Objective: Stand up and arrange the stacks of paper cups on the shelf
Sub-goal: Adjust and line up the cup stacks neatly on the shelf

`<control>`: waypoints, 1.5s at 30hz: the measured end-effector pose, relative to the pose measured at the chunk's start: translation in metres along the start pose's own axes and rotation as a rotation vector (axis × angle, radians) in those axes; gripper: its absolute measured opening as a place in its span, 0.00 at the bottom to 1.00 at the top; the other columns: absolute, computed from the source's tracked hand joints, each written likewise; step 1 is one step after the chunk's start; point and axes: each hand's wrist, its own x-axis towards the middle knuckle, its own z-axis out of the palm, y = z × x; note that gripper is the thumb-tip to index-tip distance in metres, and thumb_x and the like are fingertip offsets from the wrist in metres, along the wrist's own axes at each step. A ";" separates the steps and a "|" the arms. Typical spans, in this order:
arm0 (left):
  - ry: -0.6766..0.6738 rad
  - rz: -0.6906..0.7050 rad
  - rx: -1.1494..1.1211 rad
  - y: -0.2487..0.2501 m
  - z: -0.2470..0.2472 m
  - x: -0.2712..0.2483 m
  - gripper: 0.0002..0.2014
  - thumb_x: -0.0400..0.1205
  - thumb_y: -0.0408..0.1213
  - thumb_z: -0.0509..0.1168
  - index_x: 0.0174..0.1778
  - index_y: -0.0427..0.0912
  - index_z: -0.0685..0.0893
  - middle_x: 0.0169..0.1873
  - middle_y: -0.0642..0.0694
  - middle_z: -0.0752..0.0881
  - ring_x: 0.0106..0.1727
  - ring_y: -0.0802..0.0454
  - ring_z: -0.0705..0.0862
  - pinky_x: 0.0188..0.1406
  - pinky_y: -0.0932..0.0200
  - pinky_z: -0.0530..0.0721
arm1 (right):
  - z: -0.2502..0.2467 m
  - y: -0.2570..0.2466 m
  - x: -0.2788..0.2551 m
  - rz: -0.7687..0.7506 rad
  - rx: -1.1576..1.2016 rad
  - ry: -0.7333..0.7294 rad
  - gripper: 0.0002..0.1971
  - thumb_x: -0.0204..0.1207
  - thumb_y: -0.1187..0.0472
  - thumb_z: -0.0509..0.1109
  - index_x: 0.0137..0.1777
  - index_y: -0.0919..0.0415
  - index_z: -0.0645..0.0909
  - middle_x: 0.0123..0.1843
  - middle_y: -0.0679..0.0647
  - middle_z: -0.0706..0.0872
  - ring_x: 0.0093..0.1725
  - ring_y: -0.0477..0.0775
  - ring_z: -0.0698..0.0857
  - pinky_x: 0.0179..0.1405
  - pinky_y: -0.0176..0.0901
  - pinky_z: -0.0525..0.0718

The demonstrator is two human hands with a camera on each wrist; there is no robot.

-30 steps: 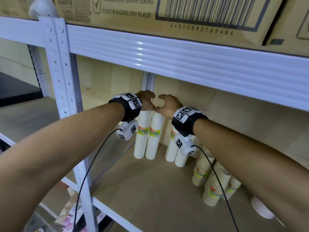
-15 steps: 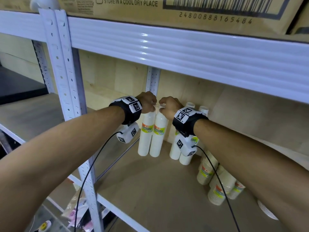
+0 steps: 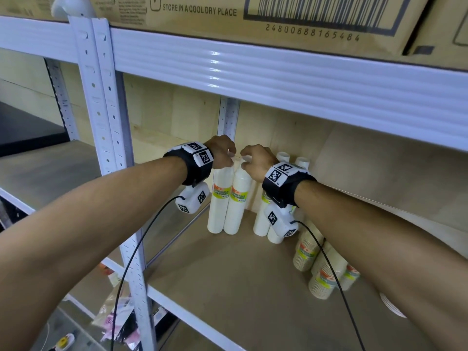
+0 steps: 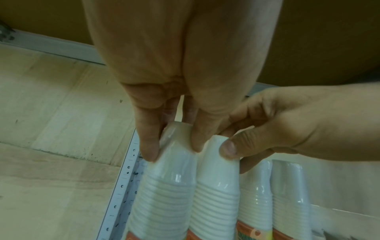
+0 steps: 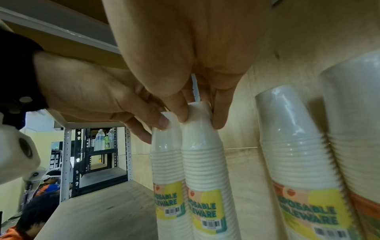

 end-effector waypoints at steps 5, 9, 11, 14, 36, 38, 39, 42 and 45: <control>-0.013 0.034 0.012 0.013 -0.003 -0.006 0.22 0.80 0.36 0.70 0.72 0.42 0.80 0.73 0.44 0.74 0.72 0.44 0.75 0.62 0.57 0.76 | -0.010 0.004 -0.012 0.013 -0.016 0.015 0.19 0.80 0.64 0.67 0.71 0.62 0.80 0.71 0.58 0.81 0.70 0.60 0.79 0.64 0.43 0.76; -0.029 0.052 -0.010 0.027 -0.005 -0.010 0.22 0.79 0.35 0.71 0.71 0.42 0.81 0.72 0.44 0.76 0.70 0.45 0.77 0.54 0.62 0.77 | -0.016 0.013 -0.025 0.040 -0.014 0.029 0.19 0.79 0.63 0.68 0.71 0.60 0.80 0.71 0.57 0.81 0.71 0.60 0.79 0.65 0.40 0.75; -0.051 0.056 -0.028 0.035 -0.004 -0.012 0.22 0.79 0.35 0.71 0.70 0.42 0.81 0.71 0.44 0.77 0.67 0.45 0.79 0.52 0.61 0.80 | -0.021 0.018 -0.031 0.069 -0.004 0.039 0.19 0.78 0.62 0.69 0.69 0.59 0.81 0.70 0.58 0.82 0.70 0.60 0.80 0.65 0.41 0.76; -0.069 0.073 -0.030 0.047 -0.003 -0.014 0.22 0.78 0.36 0.72 0.70 0.43 0.82 0.70 0.44 0.78 0.66 0.44 0.80 0.56 0.56 0.84 | -0.031 0.025 -0.040 0.093 -0.014 0.033 0.18 0.77 0.63 0.70 0.67 0.60 0.82 0.68 0.58 0.84 0.68 0.60 0.81 0.61 0.39 0.77; -0.086 0.229 0.006 0.097 0.026 0.003 0.22 0.79 0.33 0.71 0.70 0.45 0.82 0.72 0.45 0.76 0.70 0.44 0.77 0.62 0.56 0.77 | -0.046 0.072 -0.059 0.216 -0.053 0.004 0.09 0.73 0.63 0.69 0.52 0.54 0.82 0.57 0.57 0.85 0.55 0.59 0.84 0.42 0.38 0.73; -0.087 0.230 0.005 0.097 0.029 0.005 0.22 0.79 0.33 0.71 0.70 0.45 0.82 0.72 0.44 0.75 0.71 0.43 0.77 0.63 0.56 0.77 | -0.043 0.075 -0.058 0.225 -0.057 0.008 0.08 0.73 0.62 0.69 0.51 0.52 0.80 0.58 0.58 0.84 0.55 0.58 0.84 0.42 0.38 0.72; -0.088 0.230 0.004 0.096 0.030 0.006 0.22 0.79 0.33 0.70 0.70 0.44 0.82 0.72 0.44 0.75 0.71 0.43 0.77 0.63 0.56 0.77 | -0.041 0.077 -0.057 0.225 -0.057 0.009 0.09 0.73 0.62 0.69 0.52 0.53 0.81 0.59 0.57 0.84 0.56 0.59 0.84 0.42 0.38 0.72; -0.099 0.221 -0.004 0.094 0.036 0.008 0.22 0.80 0.33 0.70 0.71 0.44 0.82 0.72 0.44 0.76 0.71 0.44 0.77 0.62 0.57 0.77 | -0.038 0.081 -0.056 0.206 -0.053 0.013 0.15 0.75 0.64 0.68 0.61 0.57 0.82 0.62 0.57 0.83 0.60 0.58 0.83 0.45 0.38 0.72; -0.099 0.214 -0.018 0.093 0.040 0.011 0.22 0.80 0.33 0.70 0.72 0.45 0.81 0.73 0.44 0.76 0.72 0.44 0.76 0.64 0.56 0.77 | -0.036 0.085 -0.055 0.180 -0.036 0.029 0.16 0.76 0.65 0.67 0.63 0.59 0.82 0.63 0.57 0.82 0.62 0.58 0.82 0.48 0.37 0.71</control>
